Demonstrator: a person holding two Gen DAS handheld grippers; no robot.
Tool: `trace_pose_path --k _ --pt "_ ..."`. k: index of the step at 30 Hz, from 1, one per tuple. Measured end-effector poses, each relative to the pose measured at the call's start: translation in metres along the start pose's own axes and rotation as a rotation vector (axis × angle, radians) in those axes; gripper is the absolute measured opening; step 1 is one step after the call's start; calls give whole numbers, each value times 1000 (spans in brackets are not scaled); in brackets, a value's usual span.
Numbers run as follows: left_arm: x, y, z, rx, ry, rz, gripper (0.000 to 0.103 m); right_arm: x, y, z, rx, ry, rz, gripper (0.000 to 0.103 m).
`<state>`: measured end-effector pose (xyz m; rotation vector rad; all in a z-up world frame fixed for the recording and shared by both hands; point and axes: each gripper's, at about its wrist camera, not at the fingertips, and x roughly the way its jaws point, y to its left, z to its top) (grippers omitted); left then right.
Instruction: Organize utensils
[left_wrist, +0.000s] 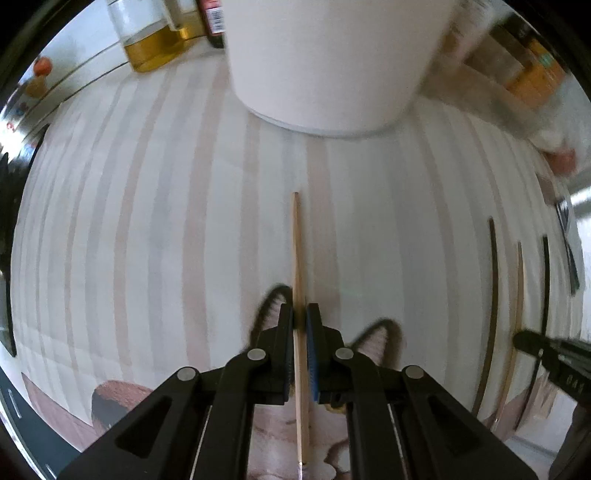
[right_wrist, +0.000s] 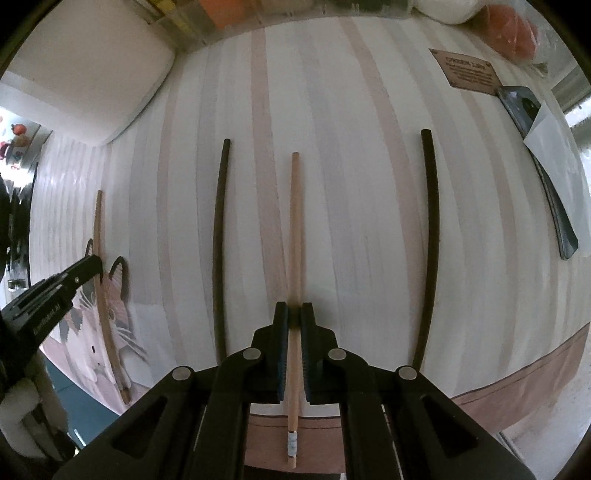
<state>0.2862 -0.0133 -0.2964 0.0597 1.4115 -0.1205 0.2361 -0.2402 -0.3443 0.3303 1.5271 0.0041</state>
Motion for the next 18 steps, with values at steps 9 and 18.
trace_pose_path --k 9,18 --pt "-3 32 3 10 59 -46 8 -5 -8 32 0 57 11 6" --pt "1 27 -9 38 58 -29 8 -3 -13 38 -1 60 13 6"
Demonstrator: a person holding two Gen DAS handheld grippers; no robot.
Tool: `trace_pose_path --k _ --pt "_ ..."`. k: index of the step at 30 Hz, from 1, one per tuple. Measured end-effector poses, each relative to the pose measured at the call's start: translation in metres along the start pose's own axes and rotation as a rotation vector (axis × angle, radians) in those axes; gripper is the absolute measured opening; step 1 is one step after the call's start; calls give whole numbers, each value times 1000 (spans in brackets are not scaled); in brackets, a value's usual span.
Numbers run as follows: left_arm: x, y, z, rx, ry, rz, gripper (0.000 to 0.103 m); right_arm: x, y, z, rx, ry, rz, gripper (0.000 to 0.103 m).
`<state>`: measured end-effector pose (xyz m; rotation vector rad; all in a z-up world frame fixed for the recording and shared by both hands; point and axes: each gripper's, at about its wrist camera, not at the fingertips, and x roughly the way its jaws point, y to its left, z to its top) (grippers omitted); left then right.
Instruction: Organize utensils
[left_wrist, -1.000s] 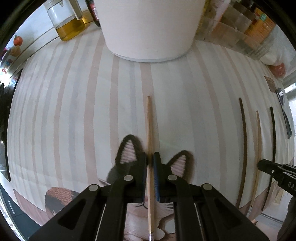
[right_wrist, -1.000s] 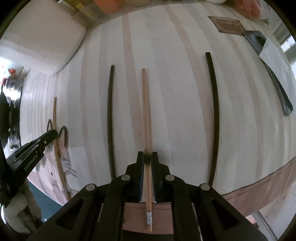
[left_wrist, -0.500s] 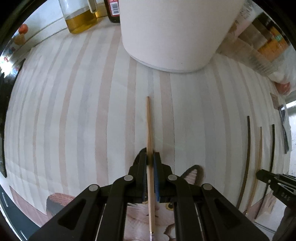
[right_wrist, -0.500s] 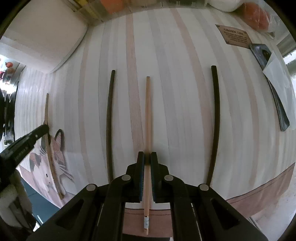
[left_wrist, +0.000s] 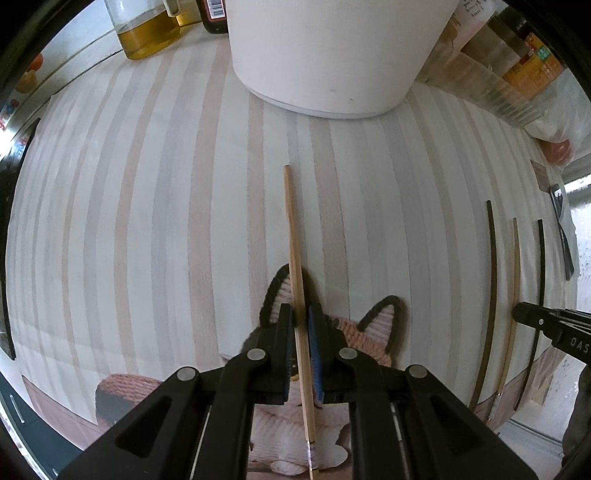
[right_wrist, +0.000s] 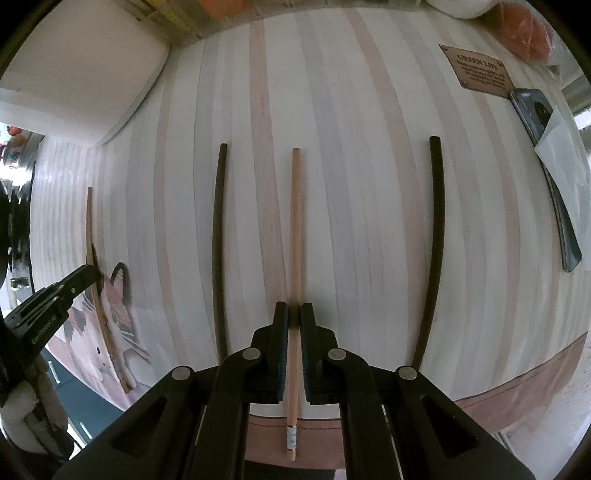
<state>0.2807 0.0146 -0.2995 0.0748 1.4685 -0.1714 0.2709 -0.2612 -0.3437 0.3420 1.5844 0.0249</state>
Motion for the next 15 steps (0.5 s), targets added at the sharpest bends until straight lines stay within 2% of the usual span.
trace_pose_path --k 5,15 --pt "2 -26 5 5 -4 8 8 5 4 0 -3 -2 -11 6" --pt "8 -37 6 9 -8 17 8 3 7 0 1 -5 -16 6"
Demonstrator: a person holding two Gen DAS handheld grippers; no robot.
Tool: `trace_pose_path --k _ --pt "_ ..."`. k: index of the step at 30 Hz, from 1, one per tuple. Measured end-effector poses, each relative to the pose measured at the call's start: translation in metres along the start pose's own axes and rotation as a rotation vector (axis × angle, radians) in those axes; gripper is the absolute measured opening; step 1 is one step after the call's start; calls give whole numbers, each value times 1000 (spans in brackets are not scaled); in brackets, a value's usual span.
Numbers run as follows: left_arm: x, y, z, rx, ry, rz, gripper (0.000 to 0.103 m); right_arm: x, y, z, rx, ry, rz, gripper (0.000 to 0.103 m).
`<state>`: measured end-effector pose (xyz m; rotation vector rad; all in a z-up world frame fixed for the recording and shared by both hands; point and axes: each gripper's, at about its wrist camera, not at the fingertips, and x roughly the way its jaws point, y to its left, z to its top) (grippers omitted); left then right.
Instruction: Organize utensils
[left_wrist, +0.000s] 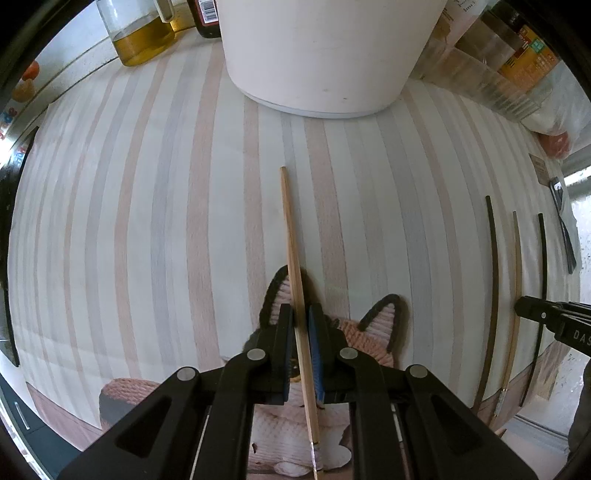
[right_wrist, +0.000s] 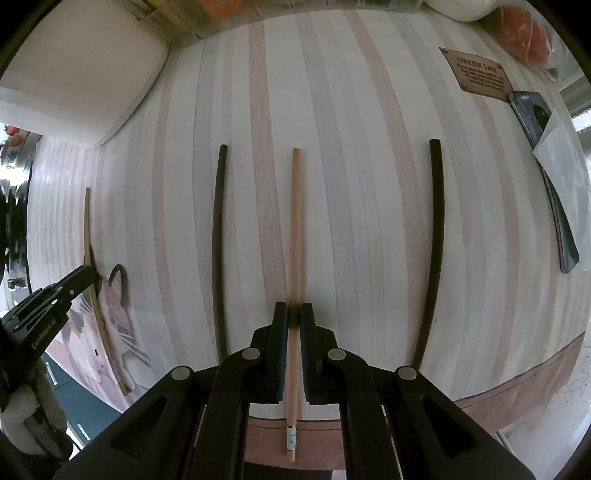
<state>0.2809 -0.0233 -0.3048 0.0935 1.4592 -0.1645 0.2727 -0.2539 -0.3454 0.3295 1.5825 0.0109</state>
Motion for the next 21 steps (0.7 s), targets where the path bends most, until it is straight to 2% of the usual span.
trace_pose_path --k 21 --pt "-2 -4 -1 12 -5 7 8 2 0 1 1 -6 -1 6"
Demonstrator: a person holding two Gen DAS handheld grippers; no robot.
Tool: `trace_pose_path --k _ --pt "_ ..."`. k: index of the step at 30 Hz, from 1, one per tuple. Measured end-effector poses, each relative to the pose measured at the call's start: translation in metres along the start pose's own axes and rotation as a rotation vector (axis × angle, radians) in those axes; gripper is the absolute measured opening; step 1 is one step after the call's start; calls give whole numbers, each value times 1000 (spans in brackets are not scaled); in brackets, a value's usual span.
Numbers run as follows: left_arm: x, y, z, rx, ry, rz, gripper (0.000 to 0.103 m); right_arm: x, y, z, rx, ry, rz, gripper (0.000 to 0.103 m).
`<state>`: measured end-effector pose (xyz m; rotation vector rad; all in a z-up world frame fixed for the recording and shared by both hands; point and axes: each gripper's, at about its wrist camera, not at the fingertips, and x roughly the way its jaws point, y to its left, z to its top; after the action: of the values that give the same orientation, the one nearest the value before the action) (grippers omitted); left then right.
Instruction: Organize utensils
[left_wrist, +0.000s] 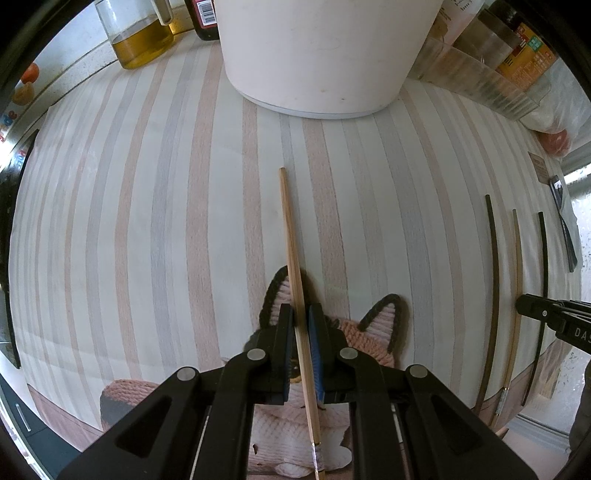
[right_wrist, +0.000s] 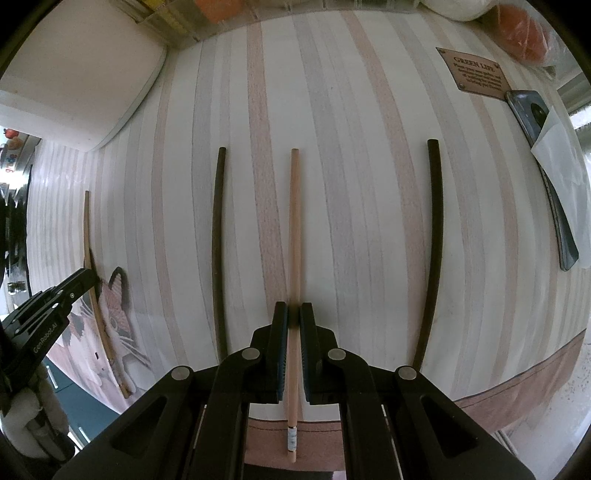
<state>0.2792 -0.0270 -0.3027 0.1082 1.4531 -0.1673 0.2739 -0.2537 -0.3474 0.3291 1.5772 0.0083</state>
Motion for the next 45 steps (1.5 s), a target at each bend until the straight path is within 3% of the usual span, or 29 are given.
trace_pose_path --k 8,14,30,45 --pt "1 -7 0 14 -26 35 5 0 4 -1 -19 -2 -23 6" --pt "-12 -11 -1 16 -53 19 5 -6 11 -12 -27 -71 -28 6" --pt "-106 -21 12 49 -252 -58 4 -84 38 -41 -67 -390 70 6" --pt "-205 -12 34 34 -487 -124 4 -171 81 -30 -131 -651 137 6"
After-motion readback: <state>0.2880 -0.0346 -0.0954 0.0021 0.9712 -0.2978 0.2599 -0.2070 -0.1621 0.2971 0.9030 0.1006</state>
